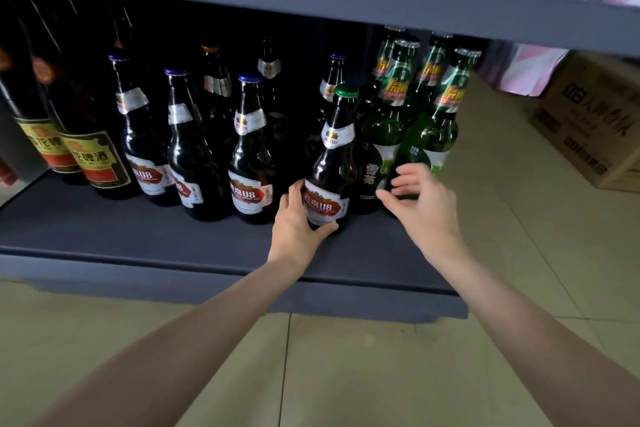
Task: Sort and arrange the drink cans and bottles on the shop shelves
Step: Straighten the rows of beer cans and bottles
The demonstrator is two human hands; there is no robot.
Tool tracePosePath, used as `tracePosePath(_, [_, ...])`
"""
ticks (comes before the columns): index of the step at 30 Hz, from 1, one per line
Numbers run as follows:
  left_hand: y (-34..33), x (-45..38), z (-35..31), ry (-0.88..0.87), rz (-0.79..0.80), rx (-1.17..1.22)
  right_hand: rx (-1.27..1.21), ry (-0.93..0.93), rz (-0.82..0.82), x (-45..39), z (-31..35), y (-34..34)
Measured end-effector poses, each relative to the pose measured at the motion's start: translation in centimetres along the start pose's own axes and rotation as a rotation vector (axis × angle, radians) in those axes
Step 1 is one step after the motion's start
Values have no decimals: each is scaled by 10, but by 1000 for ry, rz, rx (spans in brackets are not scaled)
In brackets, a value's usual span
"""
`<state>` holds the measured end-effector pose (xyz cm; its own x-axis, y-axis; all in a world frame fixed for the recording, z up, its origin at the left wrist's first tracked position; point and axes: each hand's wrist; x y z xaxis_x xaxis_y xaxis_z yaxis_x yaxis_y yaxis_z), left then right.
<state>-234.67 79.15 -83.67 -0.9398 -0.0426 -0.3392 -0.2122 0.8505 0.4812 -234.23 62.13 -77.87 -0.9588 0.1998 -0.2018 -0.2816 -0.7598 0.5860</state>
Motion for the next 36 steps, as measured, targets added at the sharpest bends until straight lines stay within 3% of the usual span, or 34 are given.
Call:
tracePosePath(5, [-15,-7,-9,72,-135,-2,51,-177,-170,0,-40,9])
tracePosePath(12, [-37,-16,-13,150,-293,-18,-12,-402,-54,-6,-59,-19])
tracePosePath(19, [-58,-23,-9,200,-443,-2,-14,-466,-305,-17,-62,-52])
tracePosePath(30, [-63,-36,-4,214,-414,-48,125,-386,-365,-17,-74,-58])
tracePosePath(36, [-45,-25,-3,173,-256,-43,75,-376,-337,-11,-72,-52])
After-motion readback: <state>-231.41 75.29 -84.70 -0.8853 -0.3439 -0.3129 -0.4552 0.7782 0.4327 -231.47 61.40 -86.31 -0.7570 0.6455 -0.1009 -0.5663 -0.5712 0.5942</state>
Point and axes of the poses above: each hand's wrist, its own x-axis away from the middle knuckle, its own y-axis out of the back of the hand, z = x × y, and after that the axes turned 11 degrees about -y, right-handed
